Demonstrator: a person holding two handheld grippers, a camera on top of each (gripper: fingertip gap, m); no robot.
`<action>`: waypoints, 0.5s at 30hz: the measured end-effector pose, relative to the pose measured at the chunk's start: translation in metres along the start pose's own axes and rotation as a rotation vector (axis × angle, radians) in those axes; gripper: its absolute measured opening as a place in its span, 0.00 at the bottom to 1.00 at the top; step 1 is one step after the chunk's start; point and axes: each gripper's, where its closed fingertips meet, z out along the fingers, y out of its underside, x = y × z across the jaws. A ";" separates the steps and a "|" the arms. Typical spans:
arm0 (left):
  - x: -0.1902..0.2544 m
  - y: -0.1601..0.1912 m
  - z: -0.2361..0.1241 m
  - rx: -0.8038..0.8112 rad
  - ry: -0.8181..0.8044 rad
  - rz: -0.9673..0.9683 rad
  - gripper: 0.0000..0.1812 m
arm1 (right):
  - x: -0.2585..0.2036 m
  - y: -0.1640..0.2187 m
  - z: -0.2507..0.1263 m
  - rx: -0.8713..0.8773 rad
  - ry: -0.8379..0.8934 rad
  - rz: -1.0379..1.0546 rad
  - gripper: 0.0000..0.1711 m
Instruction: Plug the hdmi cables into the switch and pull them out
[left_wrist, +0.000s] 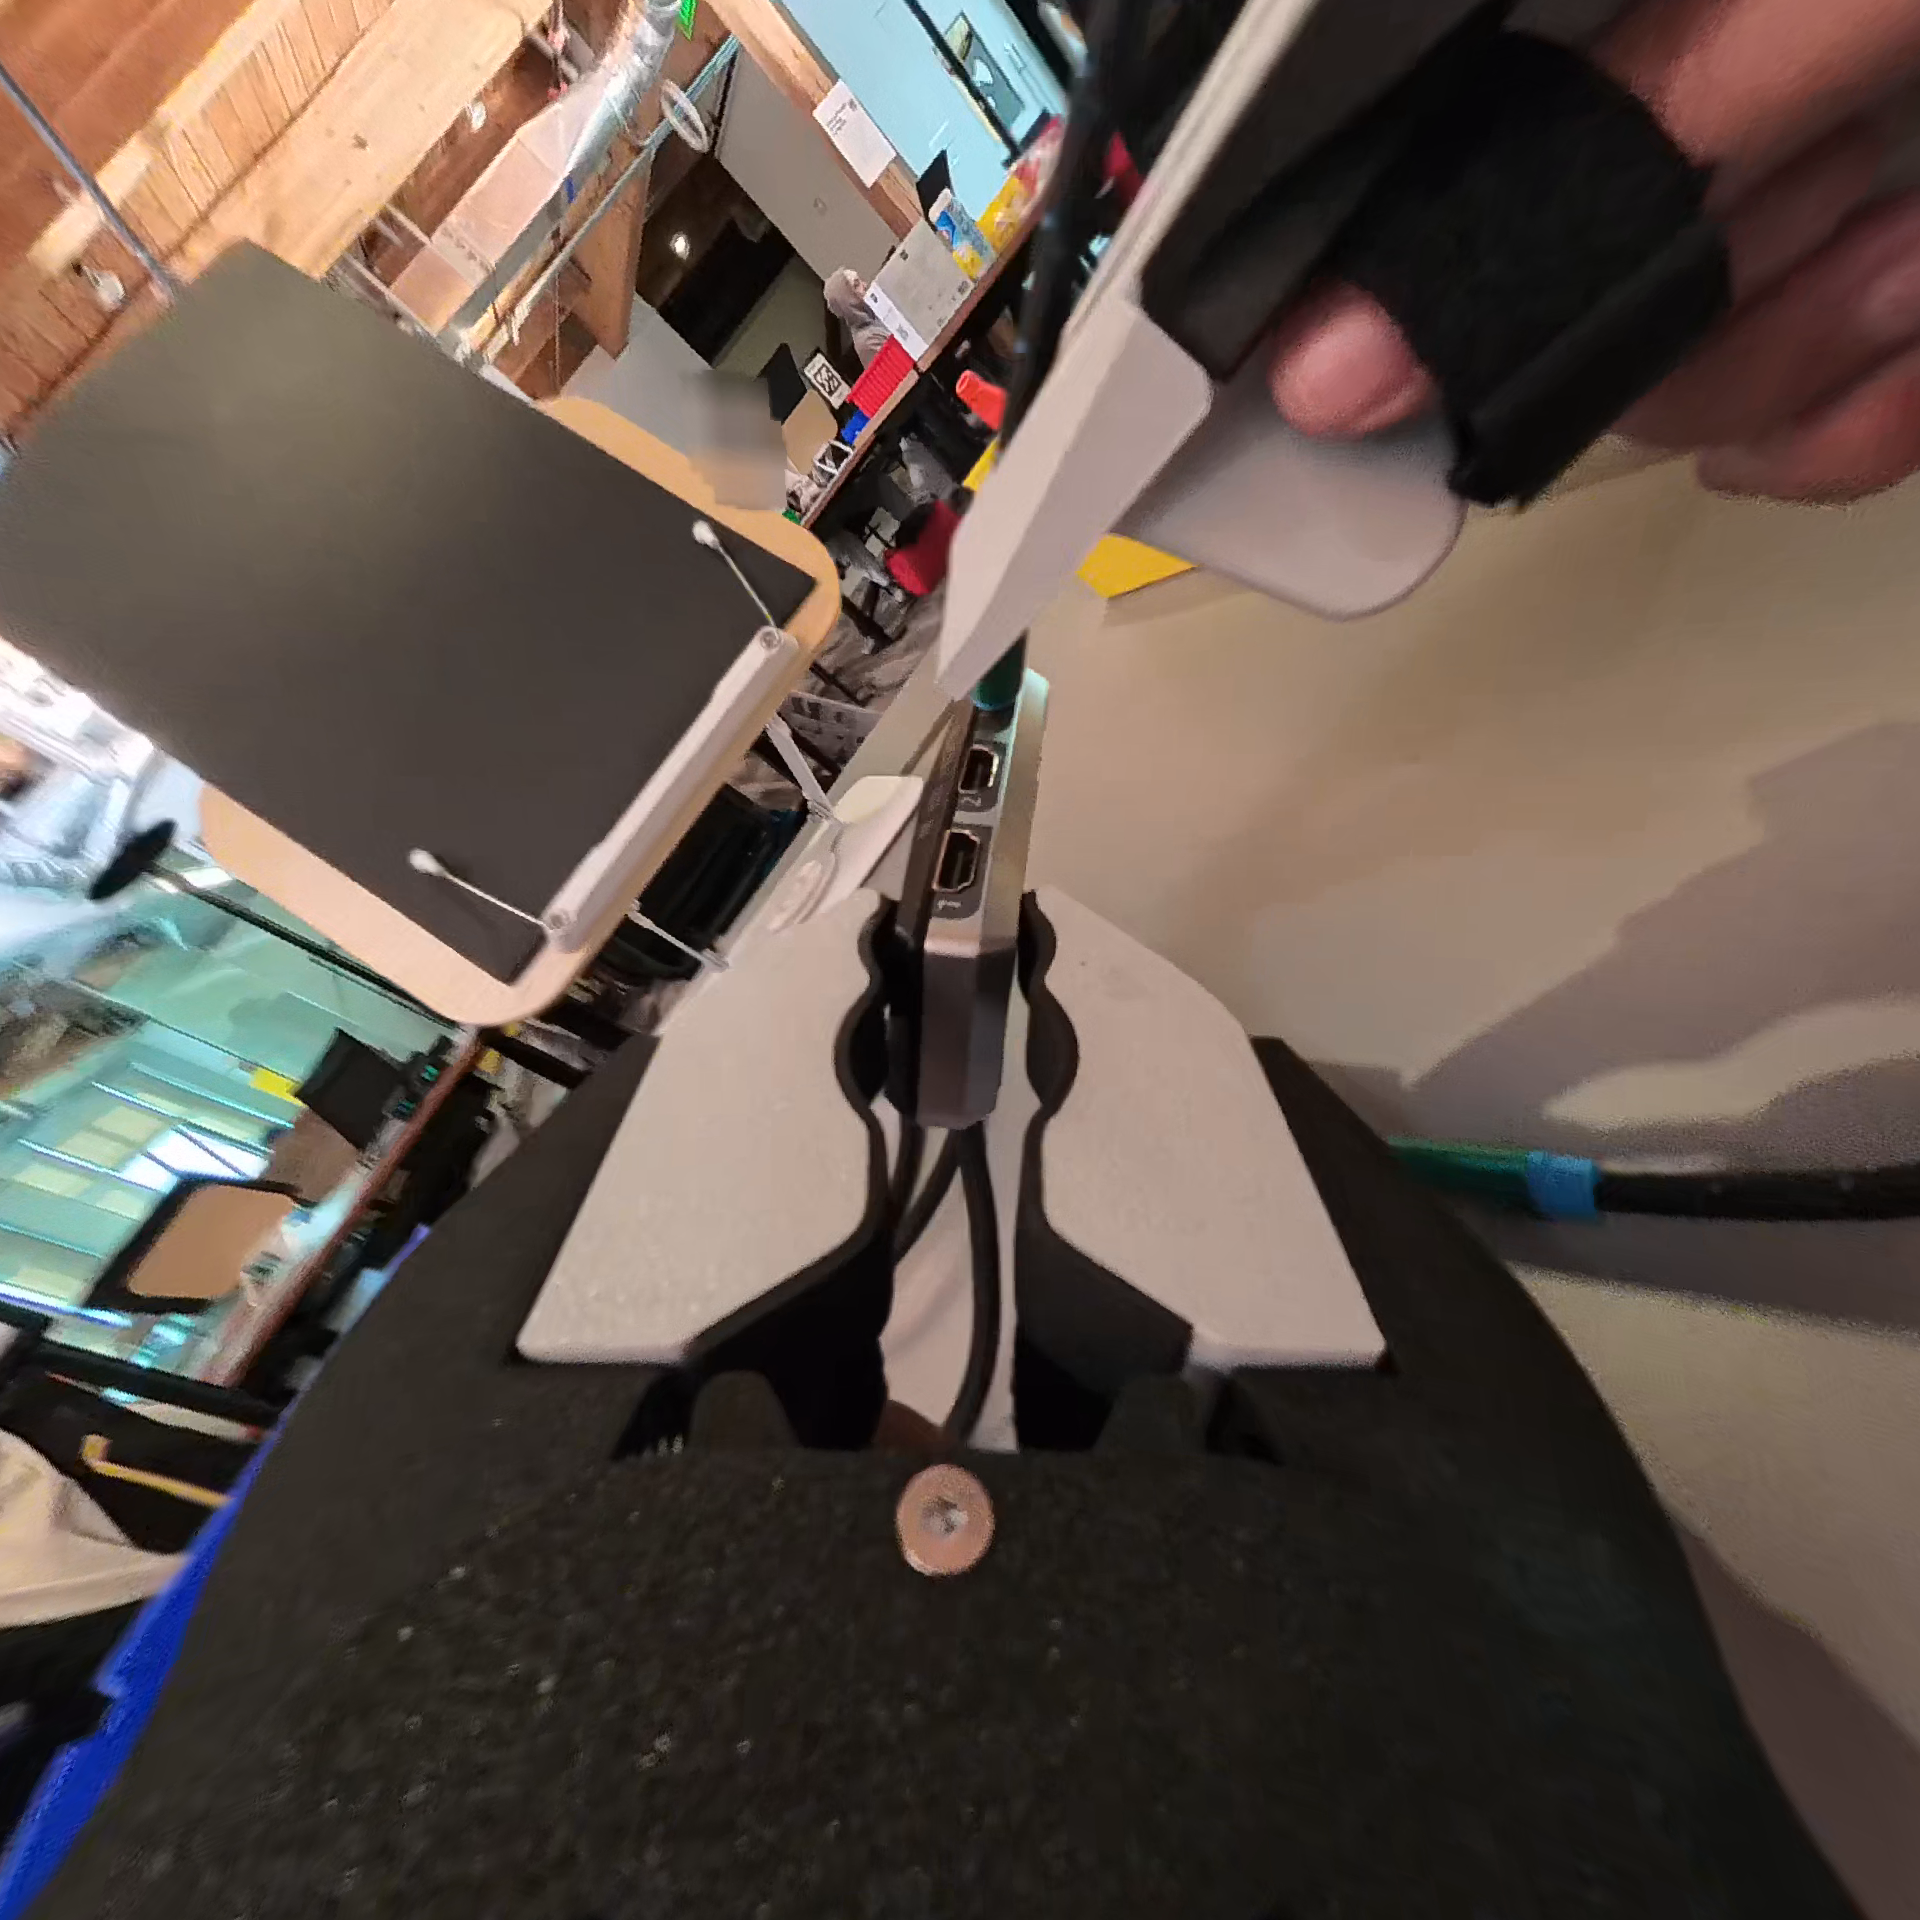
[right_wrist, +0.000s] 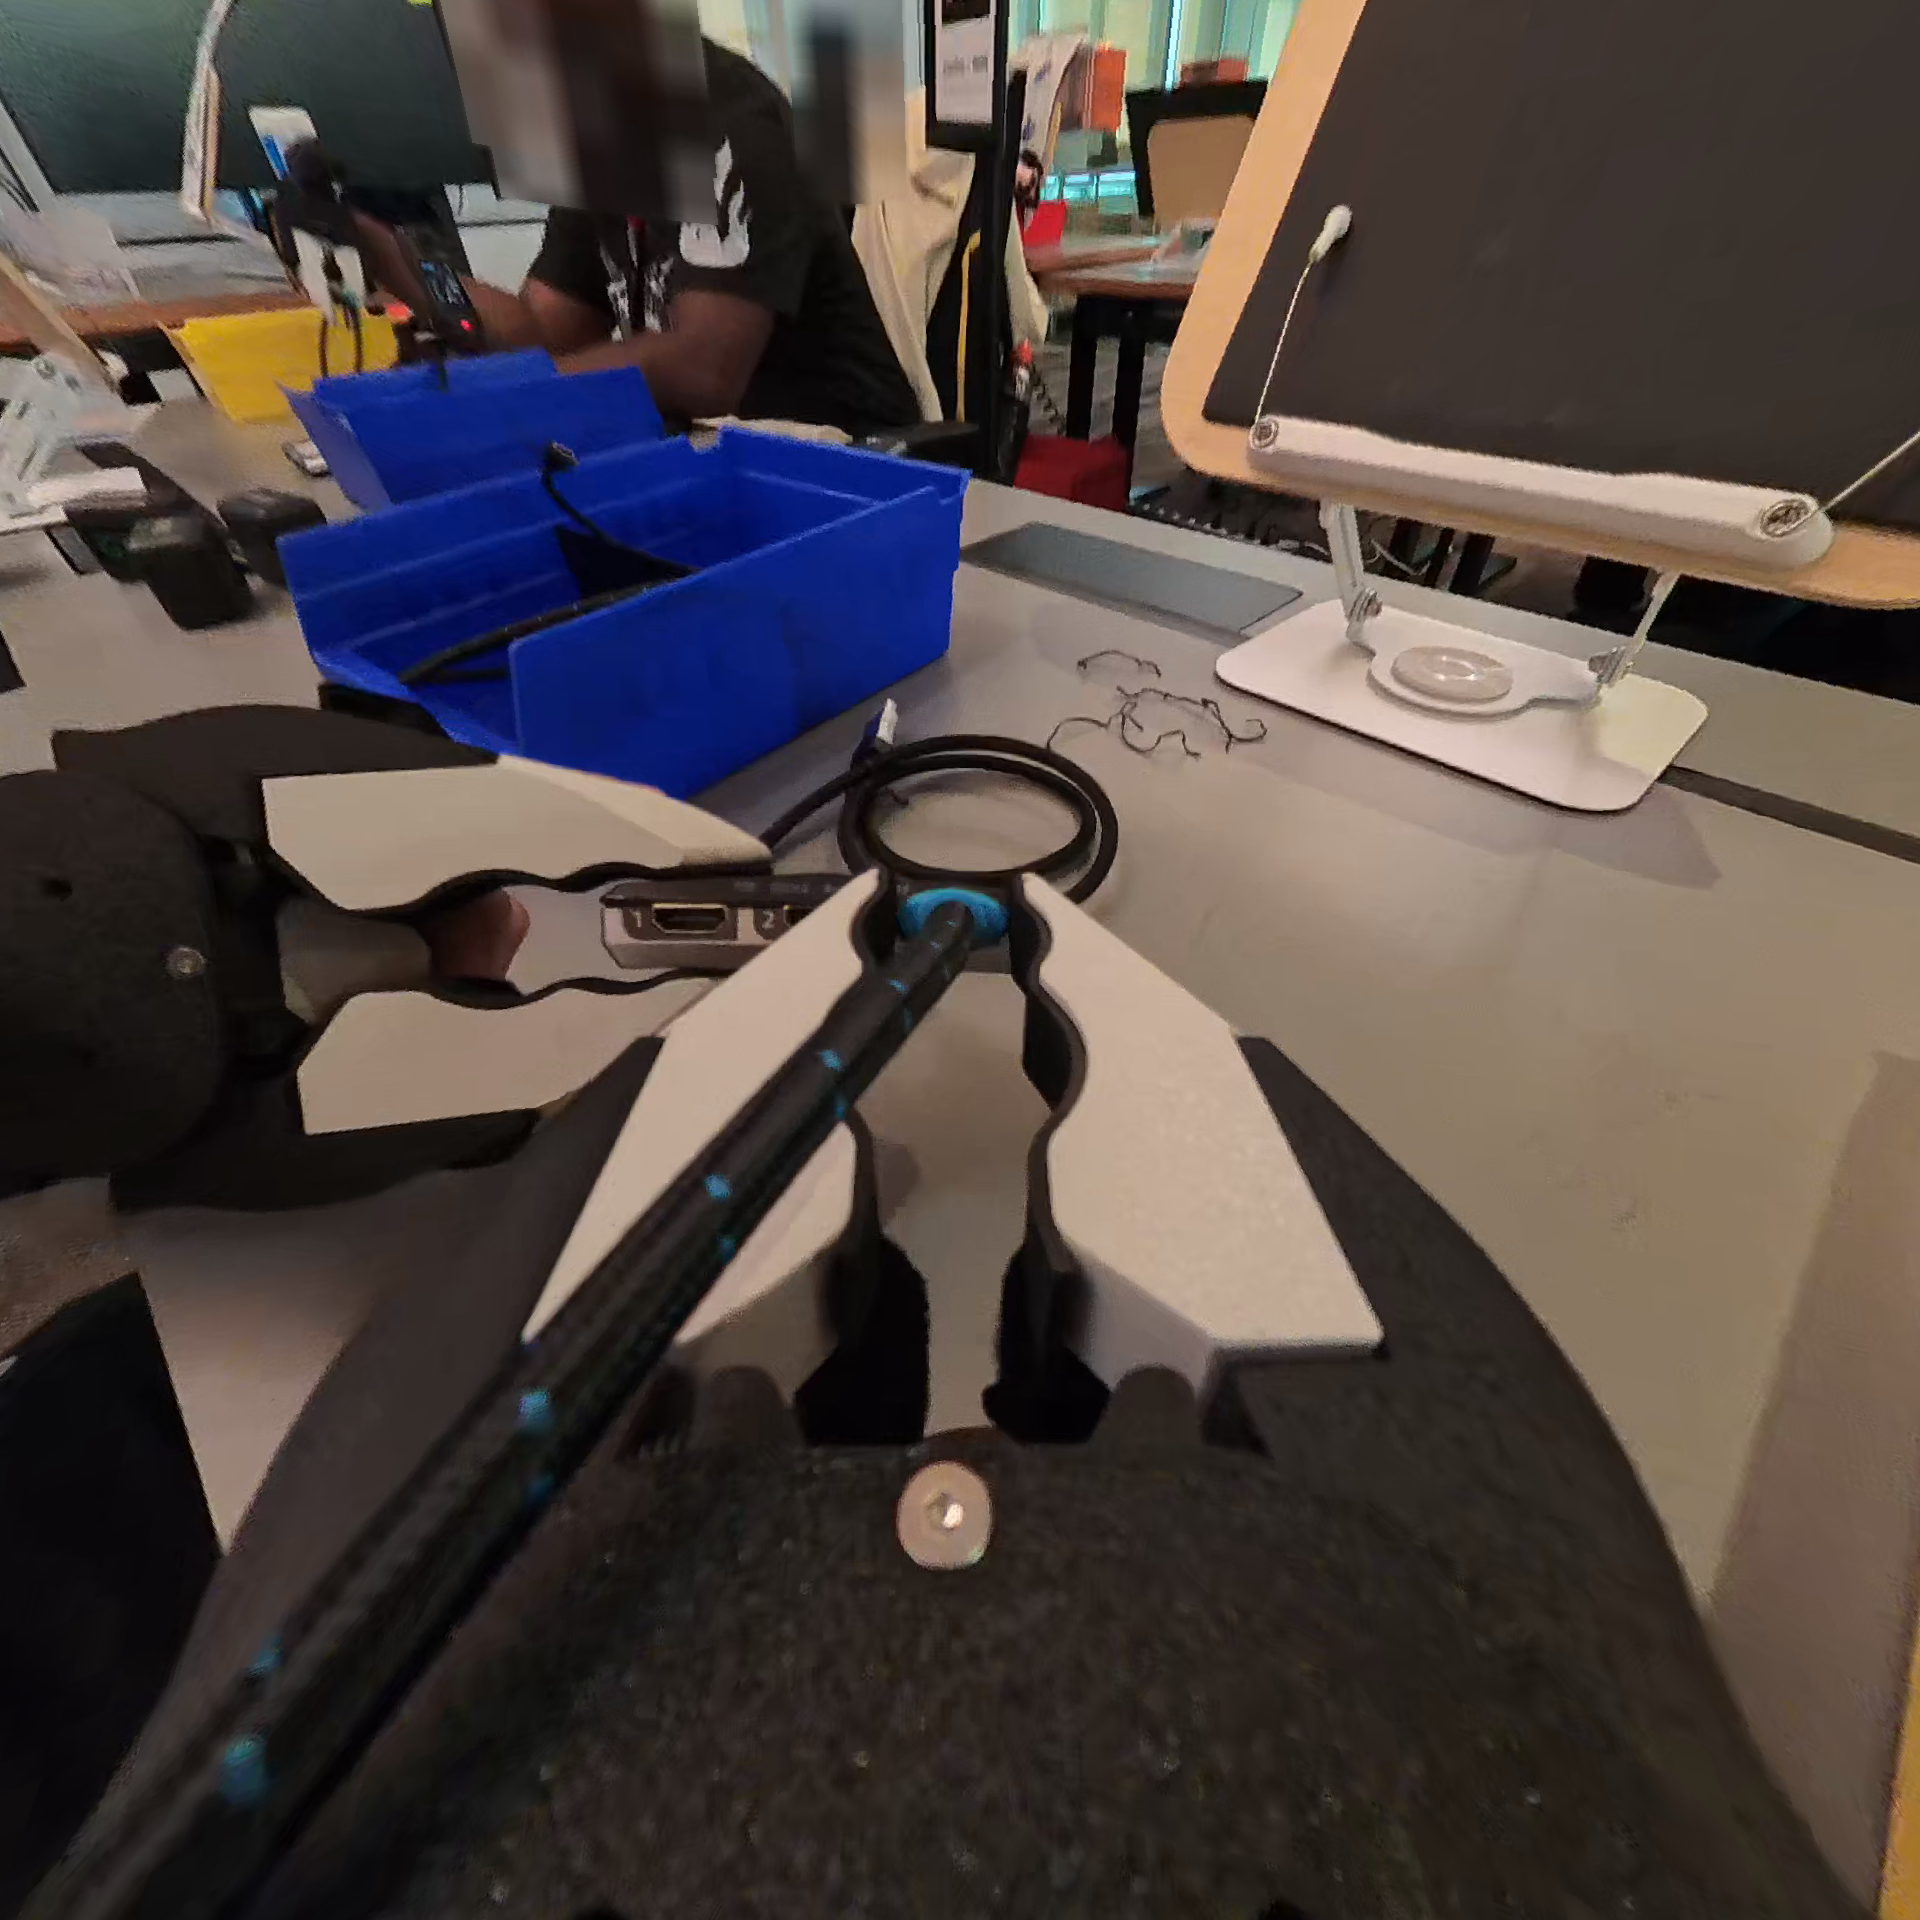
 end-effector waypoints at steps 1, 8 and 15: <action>0.001 -0.001 -0.001 -0.008 0.018 -0.060 0.12 | 0.001 0.001 -0.001 -0.006 0.001 0.008 0.12; 0.006 -0.007 -0.007 -0.125 0.248 -0.987 0.36 | 0.013 0.005 -0.012 0.049 0.047 0.065 0.12; 0.015 0.003 0.000 -0.143 0.260 -1.195 0.26 | 0.009 0.017 -0.013 0.042 0.109 0.104 0.12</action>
